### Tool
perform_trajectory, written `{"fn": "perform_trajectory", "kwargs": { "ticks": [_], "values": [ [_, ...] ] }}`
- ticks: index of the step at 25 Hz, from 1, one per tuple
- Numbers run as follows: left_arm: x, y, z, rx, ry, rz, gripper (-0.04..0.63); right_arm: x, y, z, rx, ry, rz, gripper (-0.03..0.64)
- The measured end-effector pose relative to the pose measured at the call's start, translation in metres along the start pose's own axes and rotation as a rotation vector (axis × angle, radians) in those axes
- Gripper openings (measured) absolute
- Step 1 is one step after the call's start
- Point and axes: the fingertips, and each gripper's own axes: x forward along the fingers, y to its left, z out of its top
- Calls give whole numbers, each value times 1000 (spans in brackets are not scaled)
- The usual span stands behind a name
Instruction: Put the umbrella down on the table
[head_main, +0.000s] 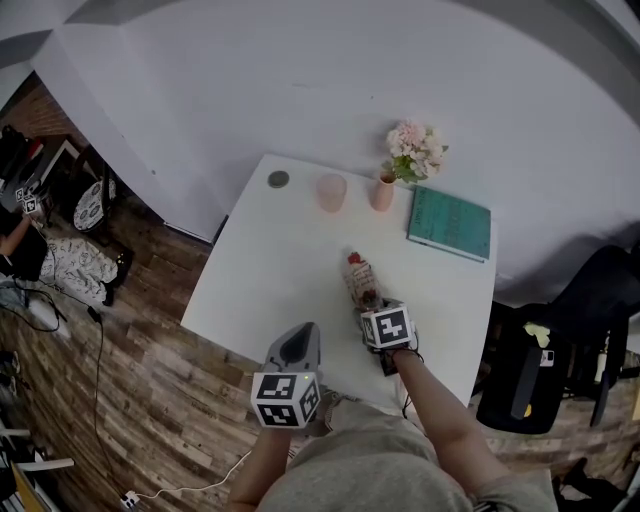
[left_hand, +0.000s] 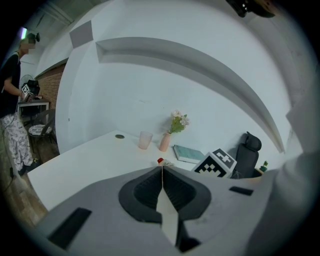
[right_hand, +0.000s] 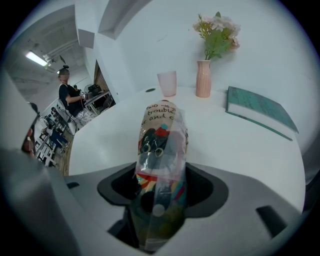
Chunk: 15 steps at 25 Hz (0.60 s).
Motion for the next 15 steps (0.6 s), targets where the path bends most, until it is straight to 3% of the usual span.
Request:
{"fn": "perform_trajectory", "kwargs": {
  "ticks": [15],
  "values": [
    [-34,-7,-5,14,-26,23,8,-8,-4,4,0,-70,-32,331]
  ]
}}
